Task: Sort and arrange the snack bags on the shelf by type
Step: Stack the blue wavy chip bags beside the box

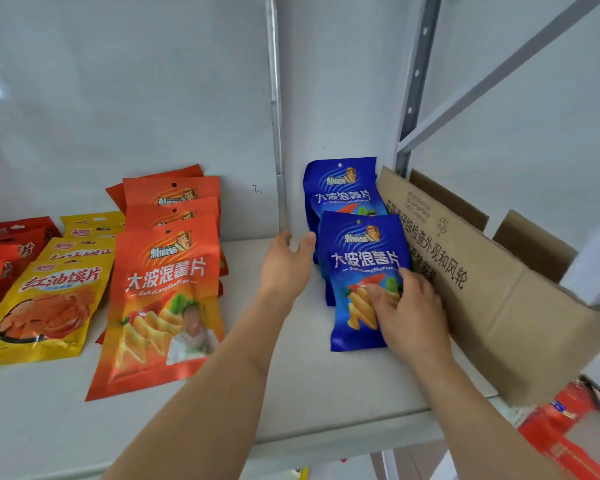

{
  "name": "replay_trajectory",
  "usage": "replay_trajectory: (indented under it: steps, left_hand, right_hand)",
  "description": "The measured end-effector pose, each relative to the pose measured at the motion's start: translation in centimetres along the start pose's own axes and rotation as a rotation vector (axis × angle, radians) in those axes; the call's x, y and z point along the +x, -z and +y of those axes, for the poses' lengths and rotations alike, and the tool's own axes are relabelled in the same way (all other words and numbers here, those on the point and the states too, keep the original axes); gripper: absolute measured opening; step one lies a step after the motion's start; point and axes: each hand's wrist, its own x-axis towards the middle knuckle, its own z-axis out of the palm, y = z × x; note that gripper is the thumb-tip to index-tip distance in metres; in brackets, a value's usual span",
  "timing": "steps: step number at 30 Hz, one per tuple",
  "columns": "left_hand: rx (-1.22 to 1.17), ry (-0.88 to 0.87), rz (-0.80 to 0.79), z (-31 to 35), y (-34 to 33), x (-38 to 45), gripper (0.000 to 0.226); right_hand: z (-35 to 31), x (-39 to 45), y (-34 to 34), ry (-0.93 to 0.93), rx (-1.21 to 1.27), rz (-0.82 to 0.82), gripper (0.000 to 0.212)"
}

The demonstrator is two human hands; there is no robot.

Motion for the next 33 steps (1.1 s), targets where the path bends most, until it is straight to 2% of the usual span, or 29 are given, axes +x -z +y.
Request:
replay_trajectory:
  steps: [3,7,9,12,16,21,24,28,31,33]
  left_hand:
    - [-0.174,0.118,-0.013,-0.2,-1.9,0.3,0.046]
    - [-0.236,0.178,-0.042,-0.7,-3.1,0.6,0.032]
    - [-0.247,0.160,-0.018,-0.8,-3.3,1.0,0.027]
    - [-0.390,0.140,0.034,-0.5,-3.6,1.3,0.026]
    - [-0.543,0.172,0.007,0.3,-4.2,1.1,0.027]
    - [-0.526,0.164,-0.050,0.6,-3.7,2.1,0.029]
    - [-0.548,0.215,-0.105,0.6,-2.7,2.7,0.033]
    - [-0.531,0.203,-0.143,-0.3,-1.1,3.2,0.027]
    - [-0.592,0.259,-0.246,-0.6,0.2,3.3,0.025]
    - [-0.611,0.257,-0.210,-1.1,1.1,3.8,0.019]
  right_hand:
    - [0.0,0.4,-0.5,-0.085,-0.013,-0.045,0.084]
    - [-0.4,0.4,-1.0,-0.034,0.001,-0.098,0.086]
    - [-0.5,0.6,-0.8,-0.030,0.072,-0.104,0.086]
    - [-0.6,1.0,-0.4,-0.070,0.214,-0.020,0.083]
    - [-0.2,2.6,0.1,-0.182,0.453,0.020,0.081]
    - [0.4,3.5,-0.3,-0.242,0.609,-0.015,0.048]
    - [0.7,4.0,-0.9,-0.195,0.610,-0.001,0.031]
    - [-1.2,5.6,0.2,-0.127,0.673,0.022,0.024]
    - [-3.6,7.7,0.3,-0.058,0.675,-0.014,0.016]
    - [-5.0,9.2,0.0,-0.027,0.649,-0.010,0.015]
